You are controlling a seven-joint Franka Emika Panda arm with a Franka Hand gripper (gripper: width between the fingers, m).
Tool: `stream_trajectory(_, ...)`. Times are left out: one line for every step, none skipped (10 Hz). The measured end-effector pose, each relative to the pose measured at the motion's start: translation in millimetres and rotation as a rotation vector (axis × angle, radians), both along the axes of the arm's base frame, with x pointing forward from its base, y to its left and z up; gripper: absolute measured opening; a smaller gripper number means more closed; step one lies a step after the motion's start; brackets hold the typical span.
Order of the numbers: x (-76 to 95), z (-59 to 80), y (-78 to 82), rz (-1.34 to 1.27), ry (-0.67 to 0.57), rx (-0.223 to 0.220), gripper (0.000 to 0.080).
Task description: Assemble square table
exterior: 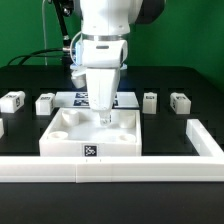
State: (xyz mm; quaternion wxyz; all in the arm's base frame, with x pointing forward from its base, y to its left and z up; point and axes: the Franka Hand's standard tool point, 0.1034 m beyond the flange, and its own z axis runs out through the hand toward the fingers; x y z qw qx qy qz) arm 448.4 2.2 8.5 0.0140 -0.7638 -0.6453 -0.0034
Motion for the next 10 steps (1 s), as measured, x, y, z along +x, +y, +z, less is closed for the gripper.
stream_trajectory(0.0, -0.2, 2.3, -0.008, 0.001, 0.000, 0.0650)
stream_trajectory(-0.1, -0.2, 1.1, -0.011, 0.001, 0.000, 0.0554)
stream_trajectory(-0.1, -0.3, 0.6, -0.012, 0.001, 0.000, 0.0554)
stream_trajectory(-0.1, -0.3, 0.5, -0.012, 0.001, 0.000, 0.0372)
stream_trajectory(-0.2, -0.4, 0.4, -0.013, 0.001, 0.000, 0.0235)
stream_trajectory(-0.2, -0.4, 0.4, -0.013, 0.001, 0.000, 0.0235)
stream_trajectory(-0.1, -0.4, 0.1, -0.015, 0.001, 0.000, 0.0068)
stream_trajectory(0.0, -0.3, 0.0, -0.015, 0.001, 0.000, 0.0058)
stream_trajectory(0.0, -0.4, -0.1, -0.015, 0.001, 0.000, 0.0058)
stream_trajectory(0.0, -0.4, -0.1, -0.015, 0.001, 0.000, 0.0058)
